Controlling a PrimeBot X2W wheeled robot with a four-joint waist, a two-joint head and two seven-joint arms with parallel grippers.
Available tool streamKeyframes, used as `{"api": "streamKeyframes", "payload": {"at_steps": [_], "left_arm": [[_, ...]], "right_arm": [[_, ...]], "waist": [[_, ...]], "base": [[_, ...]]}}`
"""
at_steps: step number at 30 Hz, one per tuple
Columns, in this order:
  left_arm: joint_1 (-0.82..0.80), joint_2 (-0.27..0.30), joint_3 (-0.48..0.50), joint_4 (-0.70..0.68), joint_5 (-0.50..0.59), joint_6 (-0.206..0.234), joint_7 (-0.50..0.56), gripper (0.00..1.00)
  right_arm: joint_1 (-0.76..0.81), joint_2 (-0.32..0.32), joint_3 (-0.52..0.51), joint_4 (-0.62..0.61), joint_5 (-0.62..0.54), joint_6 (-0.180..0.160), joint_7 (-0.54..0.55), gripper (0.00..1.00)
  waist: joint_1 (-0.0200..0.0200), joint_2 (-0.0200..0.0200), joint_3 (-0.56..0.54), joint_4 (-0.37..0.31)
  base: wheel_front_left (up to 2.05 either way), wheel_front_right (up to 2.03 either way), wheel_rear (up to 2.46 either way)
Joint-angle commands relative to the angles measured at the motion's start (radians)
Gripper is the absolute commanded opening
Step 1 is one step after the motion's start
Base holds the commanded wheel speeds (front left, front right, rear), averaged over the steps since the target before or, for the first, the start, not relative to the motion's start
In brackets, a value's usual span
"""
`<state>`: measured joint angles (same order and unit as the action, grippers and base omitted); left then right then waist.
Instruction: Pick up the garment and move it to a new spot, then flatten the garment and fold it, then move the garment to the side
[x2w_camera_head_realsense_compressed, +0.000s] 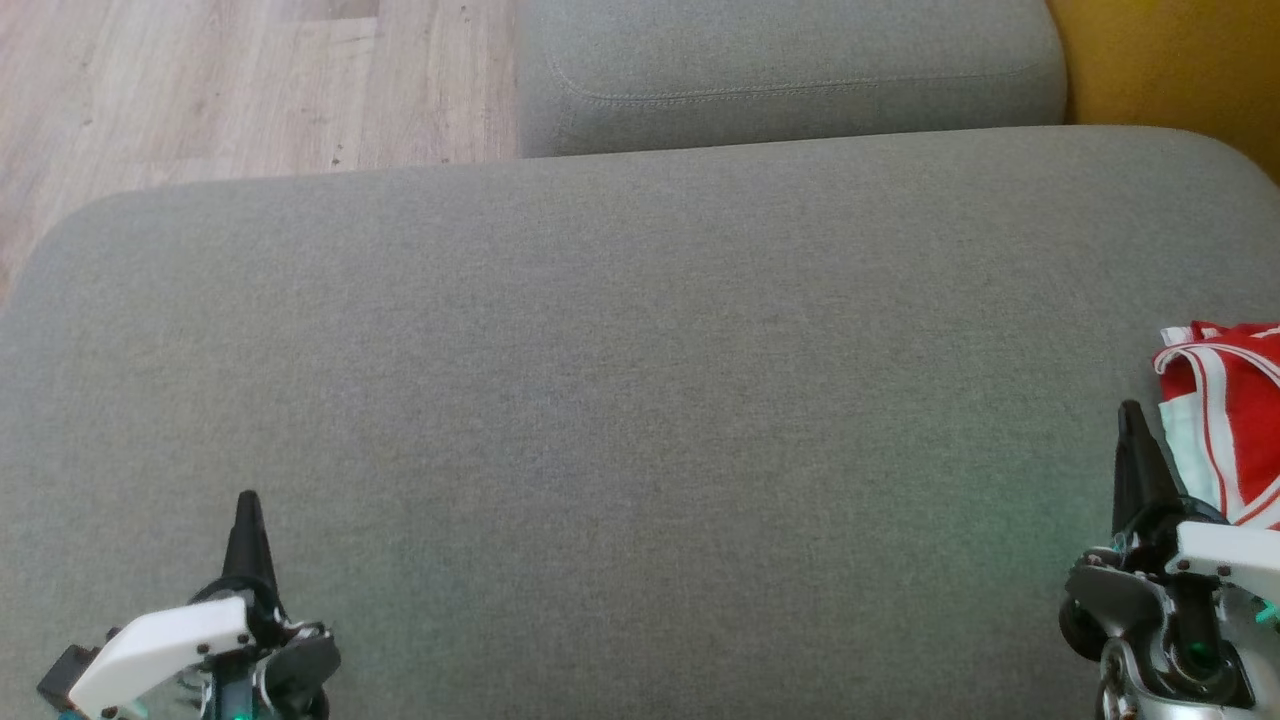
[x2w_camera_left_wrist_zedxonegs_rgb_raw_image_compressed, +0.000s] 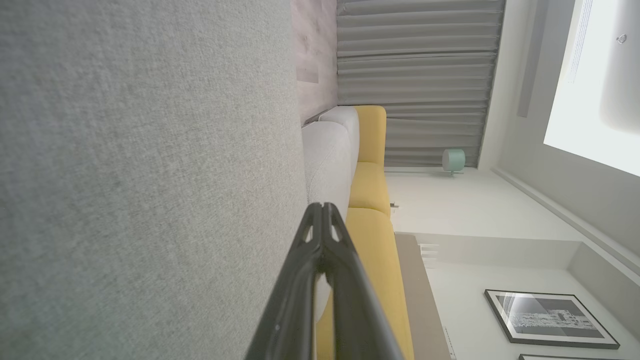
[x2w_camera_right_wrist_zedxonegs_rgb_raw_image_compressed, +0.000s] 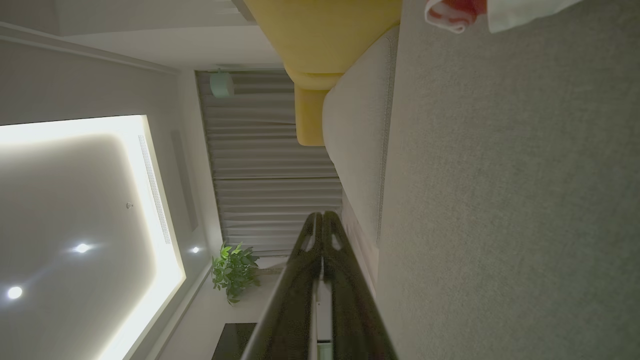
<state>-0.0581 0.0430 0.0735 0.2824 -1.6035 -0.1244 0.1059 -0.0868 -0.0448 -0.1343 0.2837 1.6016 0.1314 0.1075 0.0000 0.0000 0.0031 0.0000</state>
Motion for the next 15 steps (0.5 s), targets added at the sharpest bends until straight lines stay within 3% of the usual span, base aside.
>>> {"api": "streamKeyframes", "payload": {"at_steps": [1,15], "left_arm": [[-0.05,0.007,0.04,-0.037,-0.005,-0.006,0.007,0.0],[-0.05,0.007,0.04,-0.037,-0.005,-0.006,0.007,0.0]], "right_arm": [[-0.021,-0.005,0.021,-0.039,0.007,-0.001,0.006,0.0],[-0.021,-0.005,0.021,-0.039,0.007,-0.001,0.006,0.0]], "waist": [[0.0,0.0,0.0,0.0],[0.0,0.0,0.0,0.0]], "base": [[0.0,0.0,0.0],[0.0,0.0,0.0]]}}
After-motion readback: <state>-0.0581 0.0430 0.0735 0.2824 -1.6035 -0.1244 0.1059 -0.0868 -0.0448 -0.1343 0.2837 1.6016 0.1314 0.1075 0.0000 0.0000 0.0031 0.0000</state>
